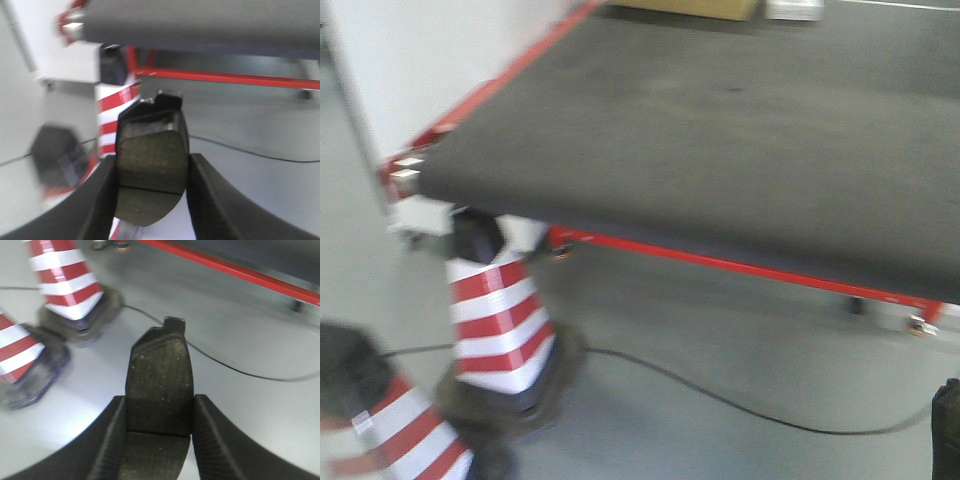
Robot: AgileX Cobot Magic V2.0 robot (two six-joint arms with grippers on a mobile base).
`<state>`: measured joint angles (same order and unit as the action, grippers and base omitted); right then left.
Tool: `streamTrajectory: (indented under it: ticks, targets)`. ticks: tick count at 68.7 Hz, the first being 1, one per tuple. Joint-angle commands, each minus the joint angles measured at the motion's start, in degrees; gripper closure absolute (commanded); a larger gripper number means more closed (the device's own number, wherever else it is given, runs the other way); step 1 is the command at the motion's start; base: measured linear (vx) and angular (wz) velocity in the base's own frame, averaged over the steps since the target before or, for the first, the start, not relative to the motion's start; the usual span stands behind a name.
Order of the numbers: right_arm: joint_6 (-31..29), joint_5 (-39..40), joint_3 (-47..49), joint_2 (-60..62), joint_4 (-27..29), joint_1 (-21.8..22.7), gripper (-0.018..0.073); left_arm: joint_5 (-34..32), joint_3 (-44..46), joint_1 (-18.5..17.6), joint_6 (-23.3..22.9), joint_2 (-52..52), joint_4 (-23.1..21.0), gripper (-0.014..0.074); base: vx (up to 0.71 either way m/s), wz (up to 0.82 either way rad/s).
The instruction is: Move and align brake pads A on conveyor
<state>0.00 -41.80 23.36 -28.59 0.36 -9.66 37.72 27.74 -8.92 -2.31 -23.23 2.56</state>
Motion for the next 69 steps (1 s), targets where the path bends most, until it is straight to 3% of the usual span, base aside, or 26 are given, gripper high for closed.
streamTrajectory:
  ticks: [1,33,69]
  targets:
    - [0.0,4.1,1.8,-0.1,-0.4,0.4,0.0566,-5.4,1.7,0.0,0.0,-0.3,-0.2,0.0602,0.23,-0.86]
    - [0.0,3.8,1.8,-0.1,-0.4,0.4,0.0566,-5.4,1.7,0.0,0.0,-0.3,-0.2,0.0602,0.27,-0.64]
    - [0.0,0.3,1.8,-0.1,-0.4,0.4,0.0566,-5.4,1.7,0.0,0.0,-0.3,-0.2,0.0602,0.4,-0.07]
